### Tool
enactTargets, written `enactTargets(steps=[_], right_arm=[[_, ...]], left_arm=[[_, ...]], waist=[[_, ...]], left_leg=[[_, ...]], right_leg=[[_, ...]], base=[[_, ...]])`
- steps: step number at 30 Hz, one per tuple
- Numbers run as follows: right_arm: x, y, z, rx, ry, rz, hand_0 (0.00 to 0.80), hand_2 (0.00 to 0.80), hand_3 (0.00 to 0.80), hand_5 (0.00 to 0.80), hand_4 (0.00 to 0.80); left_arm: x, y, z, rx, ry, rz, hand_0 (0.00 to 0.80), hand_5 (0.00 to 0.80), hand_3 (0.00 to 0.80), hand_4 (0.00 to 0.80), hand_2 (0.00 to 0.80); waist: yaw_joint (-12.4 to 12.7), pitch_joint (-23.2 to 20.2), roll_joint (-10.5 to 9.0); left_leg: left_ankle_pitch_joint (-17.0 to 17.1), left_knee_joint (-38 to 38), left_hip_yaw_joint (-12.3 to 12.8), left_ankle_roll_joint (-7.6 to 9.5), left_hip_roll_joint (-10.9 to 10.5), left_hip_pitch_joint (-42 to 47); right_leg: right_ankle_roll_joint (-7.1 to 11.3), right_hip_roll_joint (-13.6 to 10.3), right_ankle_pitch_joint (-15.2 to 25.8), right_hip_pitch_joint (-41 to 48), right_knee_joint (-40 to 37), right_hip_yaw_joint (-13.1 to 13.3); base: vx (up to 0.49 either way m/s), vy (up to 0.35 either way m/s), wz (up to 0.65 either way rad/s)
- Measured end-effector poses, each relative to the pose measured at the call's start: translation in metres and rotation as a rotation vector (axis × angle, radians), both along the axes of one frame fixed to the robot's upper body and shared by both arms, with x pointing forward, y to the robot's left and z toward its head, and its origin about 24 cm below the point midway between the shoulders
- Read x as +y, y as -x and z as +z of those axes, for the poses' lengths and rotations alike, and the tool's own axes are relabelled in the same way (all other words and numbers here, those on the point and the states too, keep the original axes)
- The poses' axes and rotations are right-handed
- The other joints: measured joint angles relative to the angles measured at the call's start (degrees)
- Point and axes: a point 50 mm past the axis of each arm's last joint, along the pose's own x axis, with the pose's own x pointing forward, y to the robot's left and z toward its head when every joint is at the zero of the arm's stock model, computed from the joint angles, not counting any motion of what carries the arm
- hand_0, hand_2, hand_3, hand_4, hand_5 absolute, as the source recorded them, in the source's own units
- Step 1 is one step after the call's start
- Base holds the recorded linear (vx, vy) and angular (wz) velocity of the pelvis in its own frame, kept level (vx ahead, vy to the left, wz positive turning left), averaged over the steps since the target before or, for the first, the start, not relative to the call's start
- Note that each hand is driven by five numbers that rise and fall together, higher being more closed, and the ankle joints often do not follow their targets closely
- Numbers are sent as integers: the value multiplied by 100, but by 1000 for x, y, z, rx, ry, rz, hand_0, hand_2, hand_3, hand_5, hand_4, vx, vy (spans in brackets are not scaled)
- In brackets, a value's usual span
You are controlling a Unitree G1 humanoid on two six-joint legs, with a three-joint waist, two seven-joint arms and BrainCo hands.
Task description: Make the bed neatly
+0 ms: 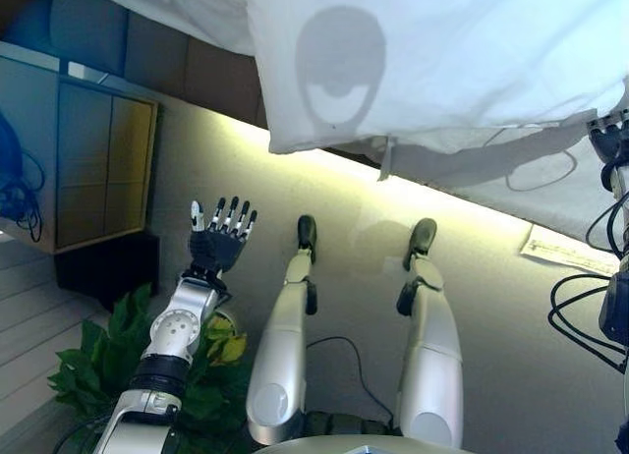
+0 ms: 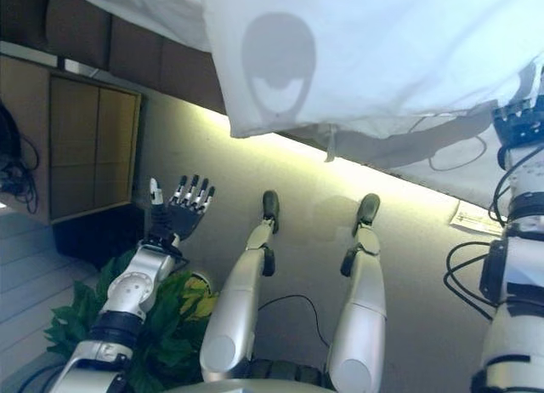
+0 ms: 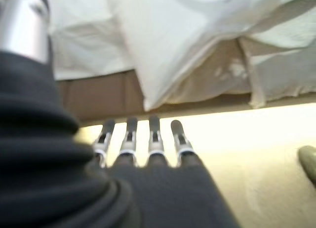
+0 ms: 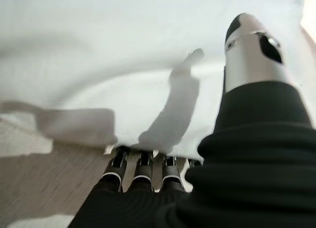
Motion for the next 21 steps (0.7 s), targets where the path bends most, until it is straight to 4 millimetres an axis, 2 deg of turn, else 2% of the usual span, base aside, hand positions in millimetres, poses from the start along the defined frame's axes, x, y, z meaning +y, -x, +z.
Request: enactTargets(steps=[9,13,16,21], right_arm=[[20,-10,-20,57,-16,73,0,0,0,0,0],[40,-20,-33,108,5,154,0,0,0,0,0],[50,-25,-34,106,11,196,0,0,0,0,0],[54,-27,-29,79,28,225,0,0,0,0,0]], left_arm=[[-10,-3,-1,-17,2,-7,0,0,0,0,0],[-14,-3,0,-14,-1,-7,0,0,0,0,0],[-17,-3,0,-12,-4,-19,0,0,0,0,0],[-20,-3,2,-14,-3,-28,0,0,0,0,0]], waist=[[-11,-25,49],[31,-67,141],[73,-94,203],[128,-84,225]], left_leg=[[8,-47,107,6,-6,100],[45,-138,107,8,-19,91],[100,-201,106,7,-29,-33],[136,-213,99,-1,-30,-133]], right_leg=[[2,-12,4,4,12,63],[24,-23,-15,-55,29,68],[24,-30,-15,-214,50,72],[-13,-36,-11,-345,113,72]], base=[[14,31,-4],[9,-5,1],[46,-14,4],[29,-22,2]])
